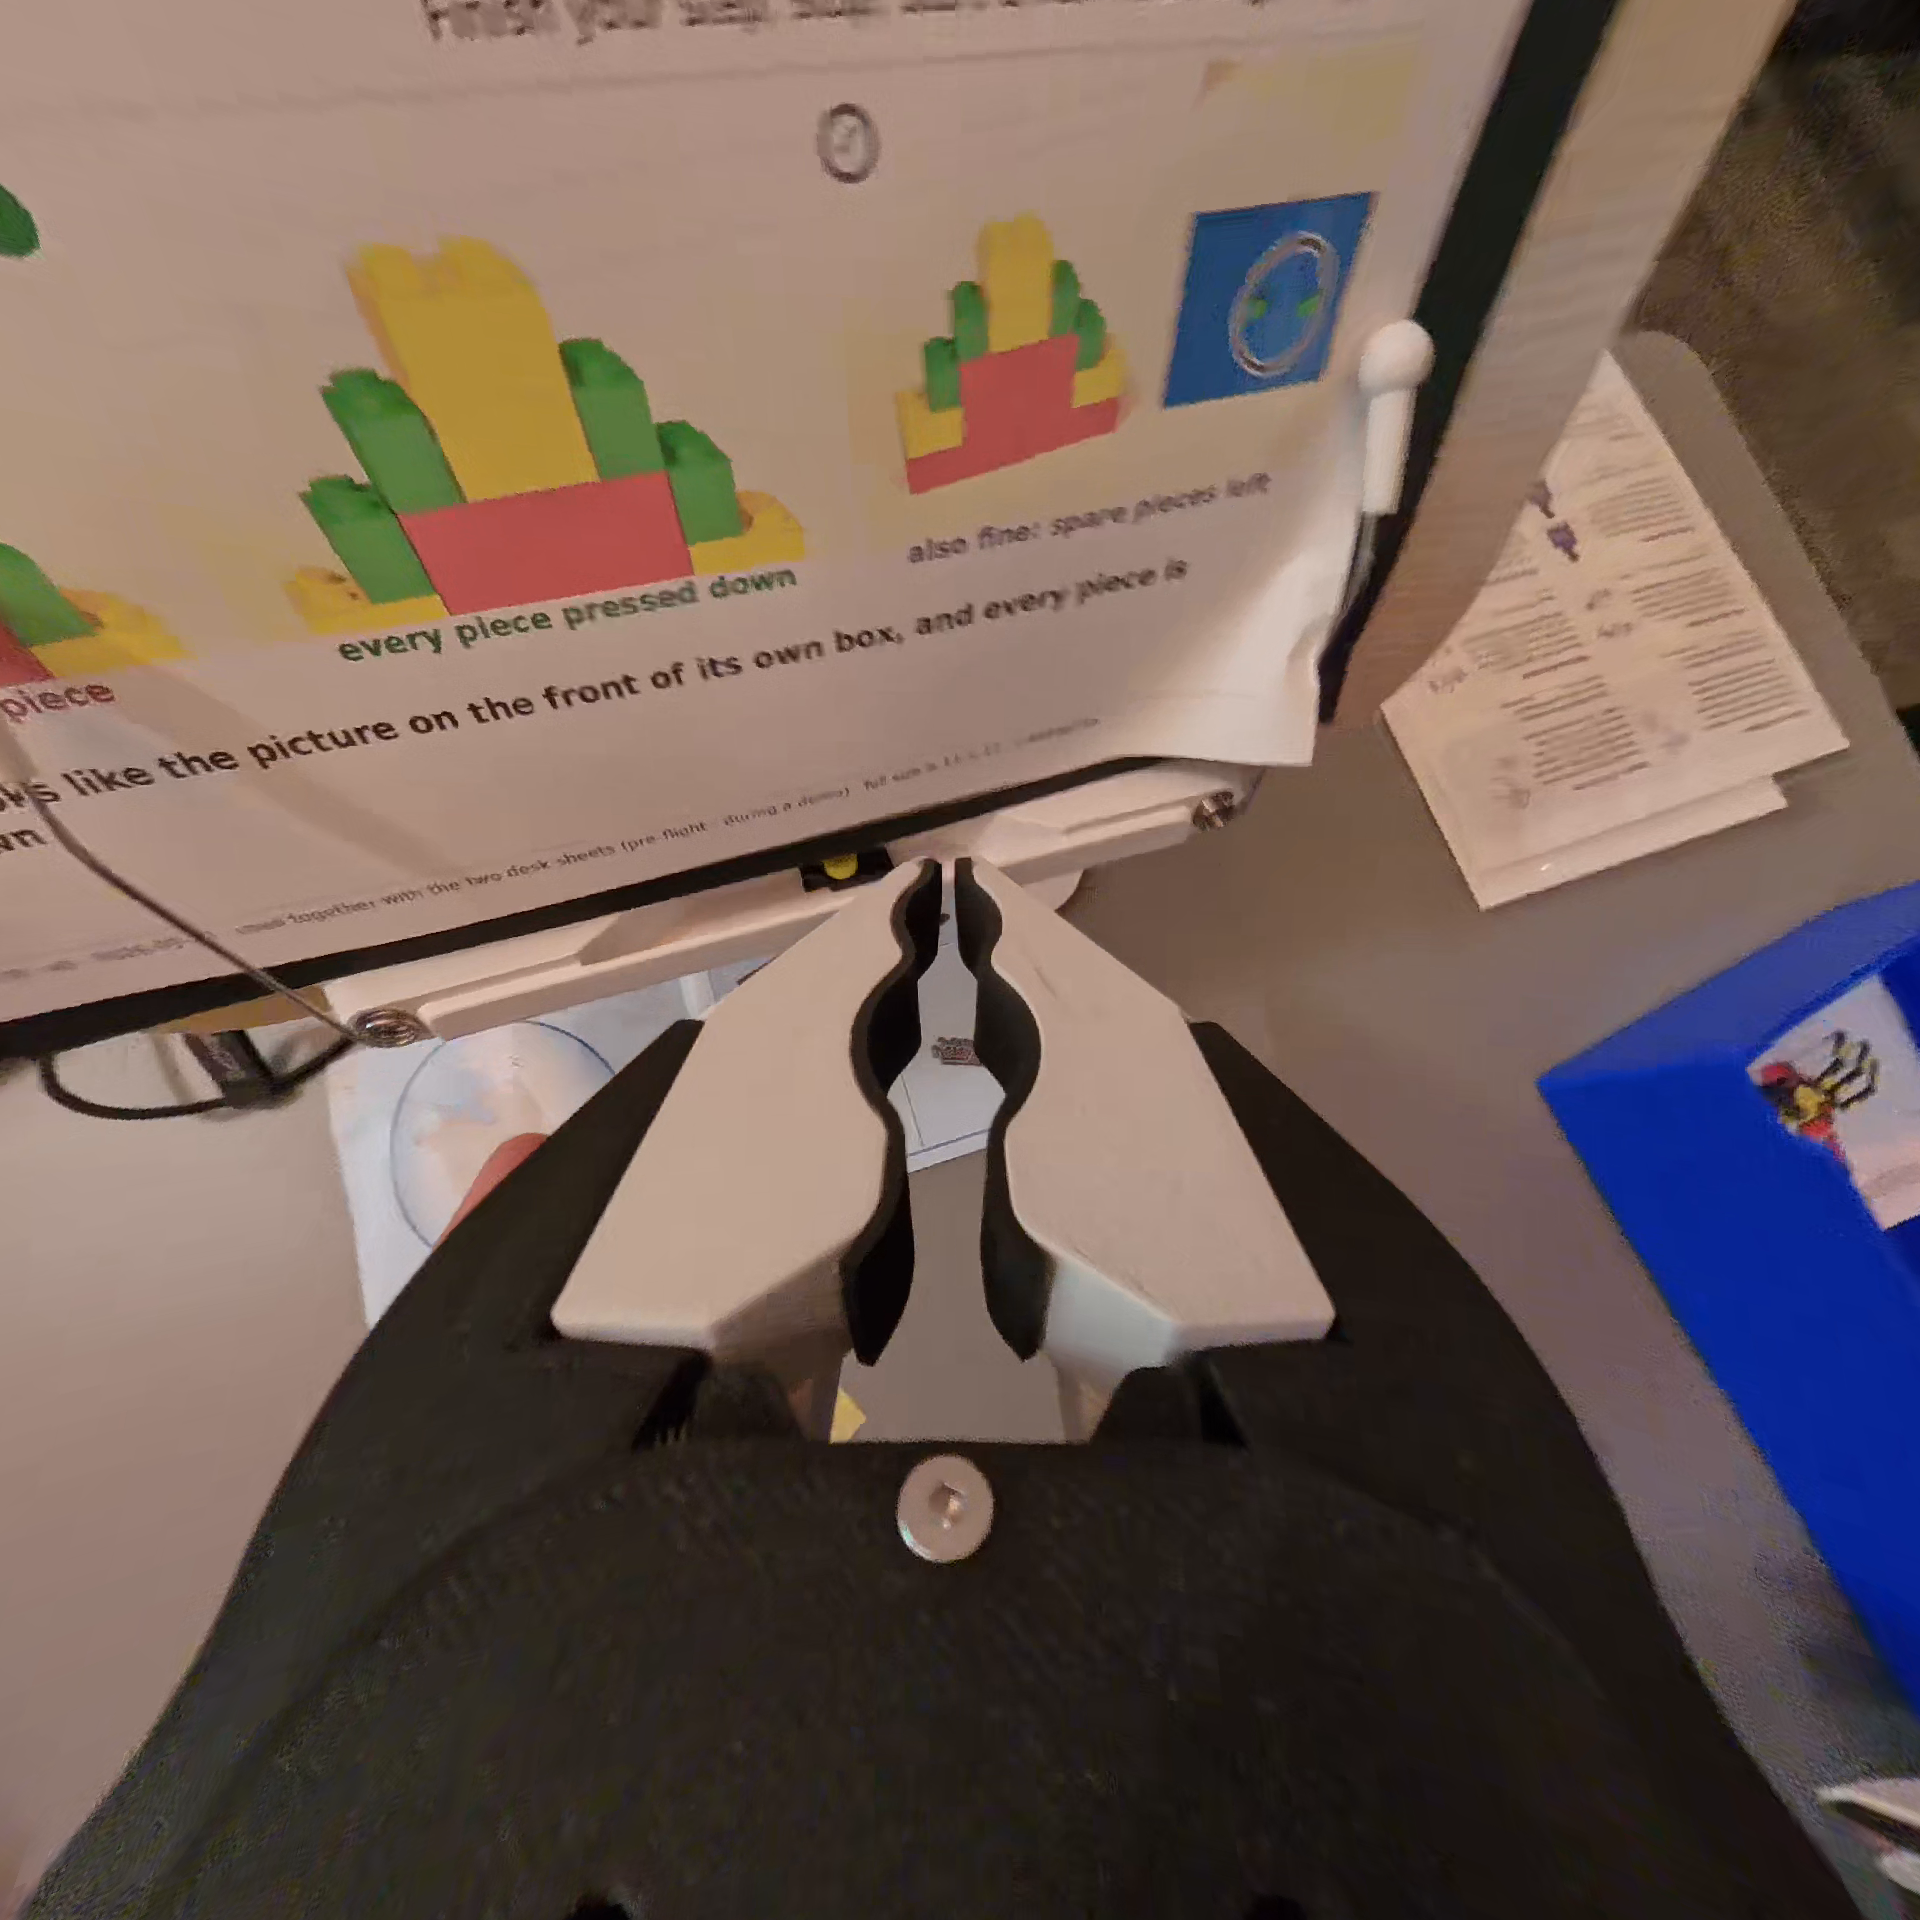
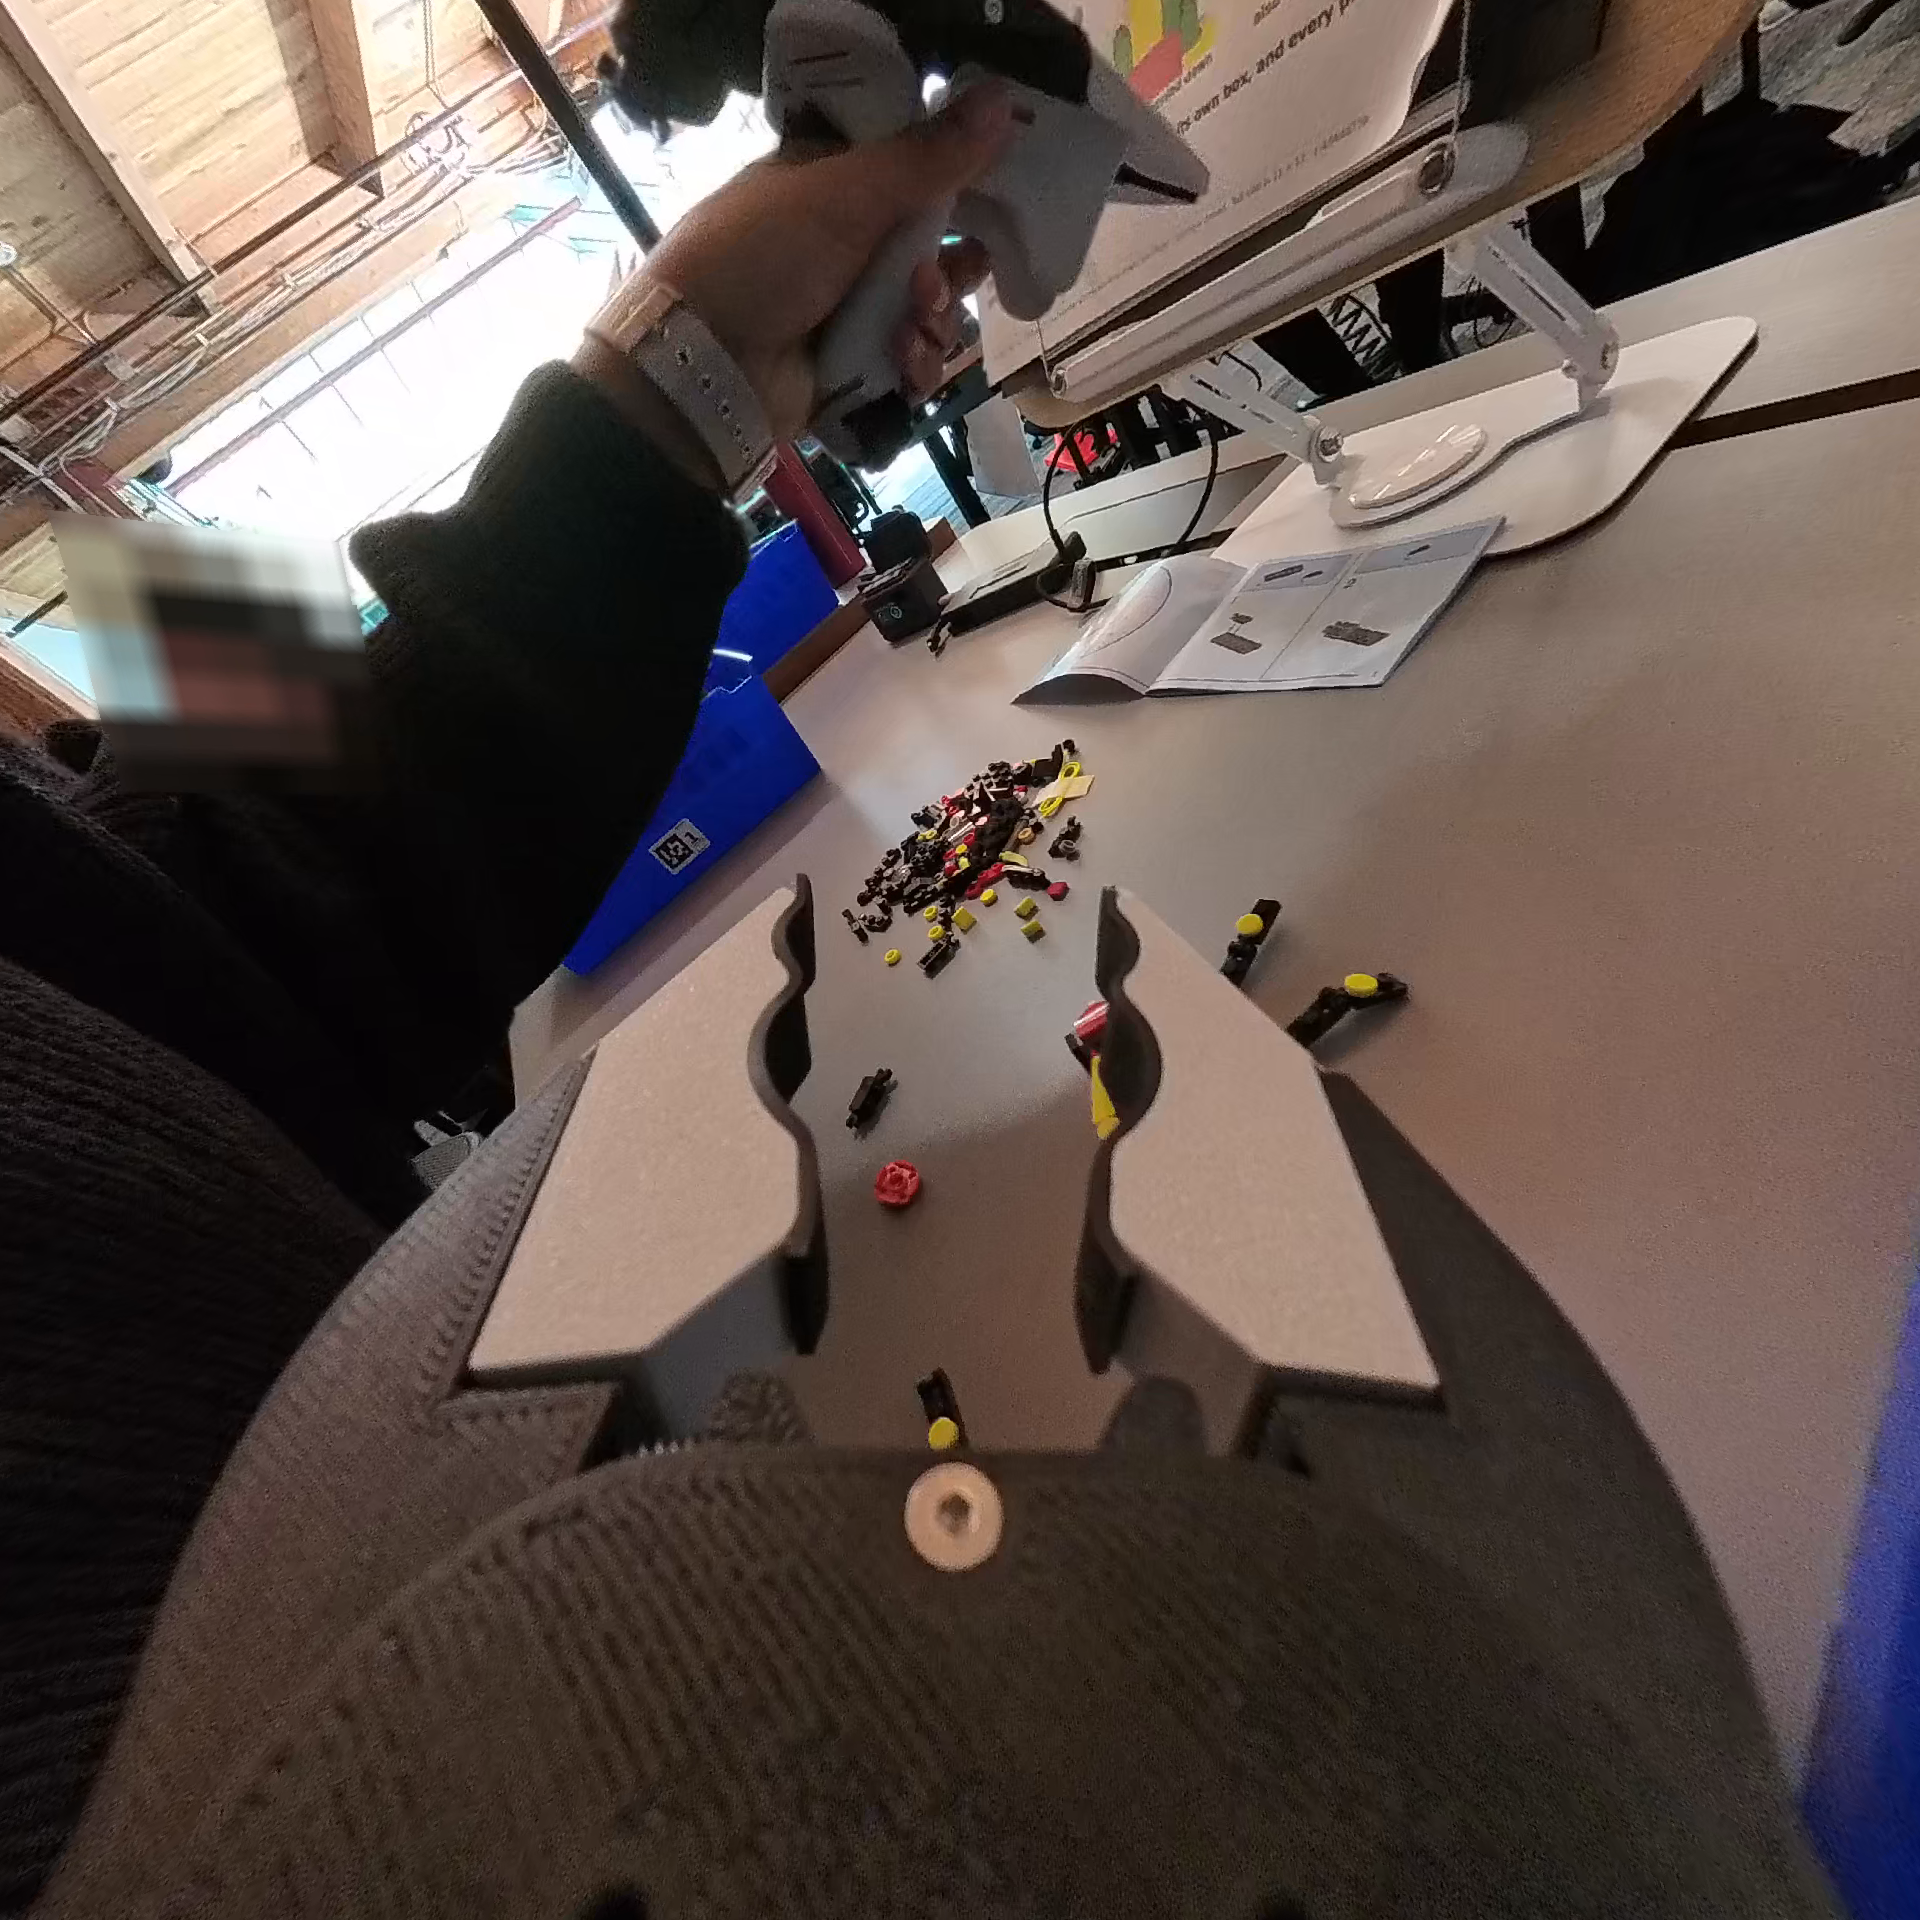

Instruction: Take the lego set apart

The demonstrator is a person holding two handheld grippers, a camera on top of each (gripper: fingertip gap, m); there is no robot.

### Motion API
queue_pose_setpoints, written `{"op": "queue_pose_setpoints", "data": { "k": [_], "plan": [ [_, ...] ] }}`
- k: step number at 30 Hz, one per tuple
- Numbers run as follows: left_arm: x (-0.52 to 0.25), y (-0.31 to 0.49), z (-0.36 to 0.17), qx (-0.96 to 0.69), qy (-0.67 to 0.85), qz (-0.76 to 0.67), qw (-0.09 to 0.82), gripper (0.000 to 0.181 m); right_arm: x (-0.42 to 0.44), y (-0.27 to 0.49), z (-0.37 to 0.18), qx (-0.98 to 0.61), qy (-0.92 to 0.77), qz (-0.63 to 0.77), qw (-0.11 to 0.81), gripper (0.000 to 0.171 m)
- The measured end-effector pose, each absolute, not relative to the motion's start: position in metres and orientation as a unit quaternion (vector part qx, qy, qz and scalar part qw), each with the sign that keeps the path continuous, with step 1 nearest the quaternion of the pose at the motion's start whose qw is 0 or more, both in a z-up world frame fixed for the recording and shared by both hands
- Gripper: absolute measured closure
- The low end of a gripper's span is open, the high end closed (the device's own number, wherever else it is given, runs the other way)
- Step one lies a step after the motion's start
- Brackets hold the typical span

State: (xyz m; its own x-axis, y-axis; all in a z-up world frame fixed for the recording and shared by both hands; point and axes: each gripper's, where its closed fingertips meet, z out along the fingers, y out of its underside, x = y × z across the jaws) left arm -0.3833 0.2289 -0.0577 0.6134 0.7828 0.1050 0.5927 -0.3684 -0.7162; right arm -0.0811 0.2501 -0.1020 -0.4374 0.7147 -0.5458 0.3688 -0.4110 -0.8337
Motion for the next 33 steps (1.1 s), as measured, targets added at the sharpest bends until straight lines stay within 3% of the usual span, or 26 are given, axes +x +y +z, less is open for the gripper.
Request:
{"op": "queue_pose_setpoints", "data": {
  "k": [1,6,10,14,19,21,26,29,33],
  "plan": [
    [-0.377,0.229,-0.056,-0.823,-0.404,0.139,0.375,0.176,-0.081,0.250,-0.101,-0.513,-0.526,0.665,0.132,0.117],
    [-0.338,0.211,-0.061,-0.857,-0.305,0.217,0.354,0.139,-0.079,0.249,-0.095,-0.494,-0.542,0.659,0.167,0.118],
    [-0.311,0.169,-0.073,-0.859,-0.262,0.278,0.342,0.132,-0.078,0.243,-0.104,-0.484,-0.582,0.624,0.192,0.111],
    [-0.280,0.124,-0.105,-0.859,-0.279,0.239,0.357,0.118,-0.076,0.232,-0.109,-0.439,-0.632,0.587,0.251,0.119],
    [-0.249,0.085,-0.152,-0.865,-0.299,0.174,0.364,0.125,-0.083,0.240,-0.115,-0.428,-0.644,0.538,0.336,0.102],
    [-0.236,0.083,-0.159,-0.862,-0.278,0.156,0.393,0.138,-0.084,0.238,-0.120,-0.425,-0.654,0.531,0.332,0.103],
    [-0.207,0.087,-0.167,-0.855,-0.199,0.129,0.462,0.171,-0.090,0.228,-0.126,-0.438,-0.662,0.517,0.322,0.118],
    [-0.192,0.101,-0.163,-0.859,-0.168,0.088,0.475,0.172,-0.085,0.210,-0.133,-0.437,-0.679,0.495,0.321,0.139],
    [-0.167,0.119,-0.165,-0.854,-0.142,0.009,0.500,0.177,-0.083,0.181,-0.137,-0.405,-0.702,0.475,0.342,0.149]
  ]
}}
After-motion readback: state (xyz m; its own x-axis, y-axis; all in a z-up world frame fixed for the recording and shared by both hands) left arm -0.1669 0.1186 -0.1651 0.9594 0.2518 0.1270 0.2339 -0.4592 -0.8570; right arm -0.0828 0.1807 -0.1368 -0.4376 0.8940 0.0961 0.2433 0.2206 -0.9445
